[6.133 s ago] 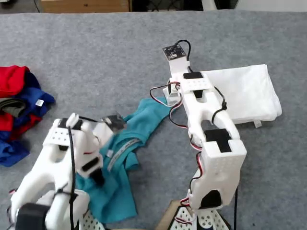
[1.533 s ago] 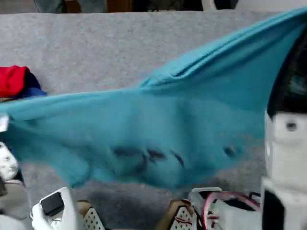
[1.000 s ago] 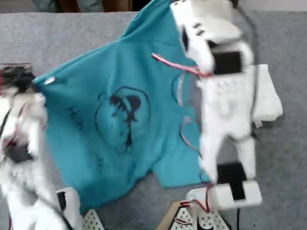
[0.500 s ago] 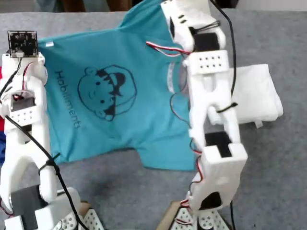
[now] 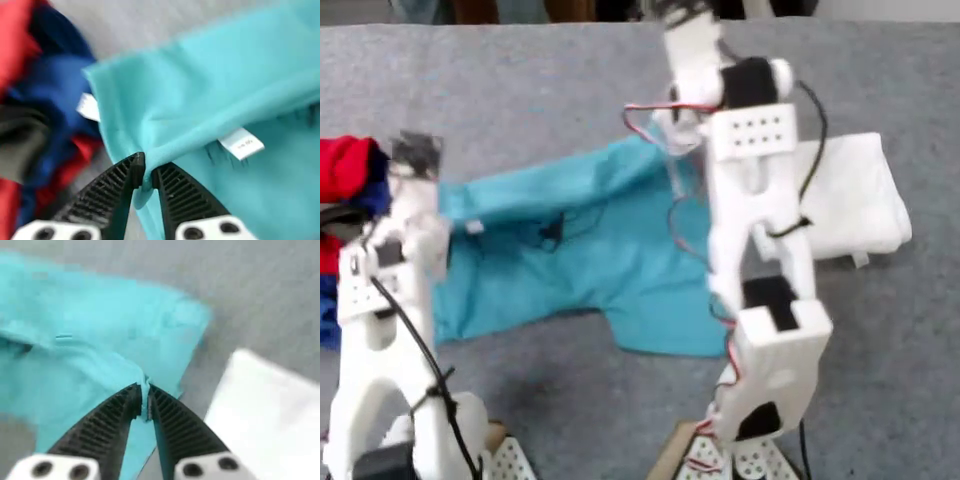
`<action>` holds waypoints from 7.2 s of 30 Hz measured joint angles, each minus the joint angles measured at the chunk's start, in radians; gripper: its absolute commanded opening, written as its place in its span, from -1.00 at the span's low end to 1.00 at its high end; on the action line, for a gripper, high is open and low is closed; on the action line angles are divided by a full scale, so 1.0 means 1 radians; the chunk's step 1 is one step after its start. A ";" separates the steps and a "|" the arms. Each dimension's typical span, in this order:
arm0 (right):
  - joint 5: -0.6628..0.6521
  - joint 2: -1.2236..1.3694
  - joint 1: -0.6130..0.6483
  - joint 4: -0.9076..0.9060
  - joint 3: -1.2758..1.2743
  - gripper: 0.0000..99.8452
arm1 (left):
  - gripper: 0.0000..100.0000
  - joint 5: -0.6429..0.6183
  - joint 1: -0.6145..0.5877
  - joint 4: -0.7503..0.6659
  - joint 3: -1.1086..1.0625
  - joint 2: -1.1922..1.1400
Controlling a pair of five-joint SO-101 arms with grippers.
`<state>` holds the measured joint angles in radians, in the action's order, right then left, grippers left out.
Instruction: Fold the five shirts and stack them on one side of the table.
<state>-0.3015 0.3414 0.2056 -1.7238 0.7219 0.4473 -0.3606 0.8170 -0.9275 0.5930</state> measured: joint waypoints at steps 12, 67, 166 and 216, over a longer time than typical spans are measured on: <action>0.005 -0.500 0.018 0.048 -0.726 -0.97 | -0.94 0.172 -0.002 0.313 -0.167 0.265; -0.216 -1.069 -0.147 0.301 -1.413 -0.97 | -0.95 0.290 -0.350 0.374 0.058 0.307; -0.818 -0.640 0.055 0.130 -1.231 -0.56 | -0.94 -0.262 -0.117 -0.924 -0.229 -0.376; -0.812 -0.450 0.130 0.517 -1.524 -0.72 | -0.94 -0.262 -0.117 -0.924 -0.229 -0.376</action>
<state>-1.1132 -0.1082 0.3360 -1.2068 -0.8017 0.1849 -0.4772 -0.1066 -1.1561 0.2171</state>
